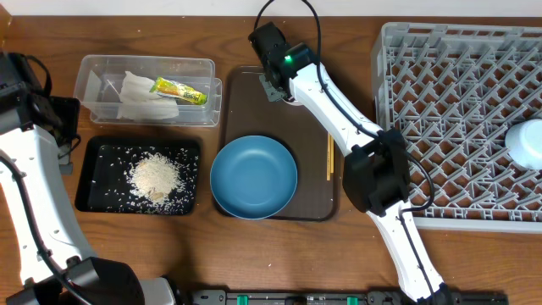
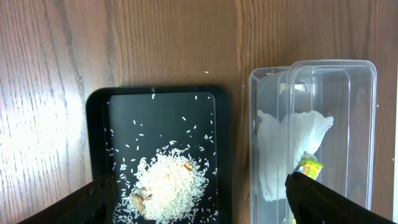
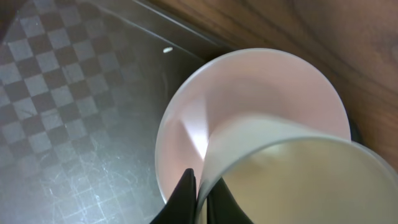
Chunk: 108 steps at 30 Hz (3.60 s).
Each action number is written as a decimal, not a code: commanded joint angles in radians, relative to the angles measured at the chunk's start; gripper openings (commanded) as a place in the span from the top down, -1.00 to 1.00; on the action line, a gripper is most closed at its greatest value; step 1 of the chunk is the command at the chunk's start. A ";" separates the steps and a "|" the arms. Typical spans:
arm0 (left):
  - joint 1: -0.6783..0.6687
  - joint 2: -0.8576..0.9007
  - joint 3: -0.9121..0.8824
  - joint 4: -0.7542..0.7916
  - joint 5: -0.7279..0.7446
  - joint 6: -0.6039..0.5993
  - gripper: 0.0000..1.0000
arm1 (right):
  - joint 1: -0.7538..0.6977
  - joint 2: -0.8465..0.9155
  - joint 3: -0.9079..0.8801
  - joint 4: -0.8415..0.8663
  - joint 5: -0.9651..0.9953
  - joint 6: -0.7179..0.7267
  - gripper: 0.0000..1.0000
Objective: Sort waste into correct bins and load items into the dishwasher rack
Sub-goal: 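Grasp the white cup with the right gripper and lift it, then carry the white cup to the rack's back right and release, then move the right gripper back to the pink dish on the brown tray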
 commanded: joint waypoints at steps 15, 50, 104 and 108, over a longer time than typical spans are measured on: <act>0.005 0.004 0.003 -0.005 -0.006 0.002 -0.77 | -0.233 -0.400 0.119 -0.102 0.069 0.001 0.98; 0.005 0.004 0.003 -0.005 -0.006 0.002 -0.78 | -1.252 -0.243 -0.436 0.626 -1.484 0.109 0.98; 0.005 0.004 0.003 -0.005 -0.006 0.002 -0.78 | -1.195 -0.512 -0.439 0.236 -0.617 0.190 0.93; 0.005 0.004 0.003 -0.005 -0.006 0.002 -0.77 | -1.081 -0.508 -0.439 0.219 -0.552 0.134 0.98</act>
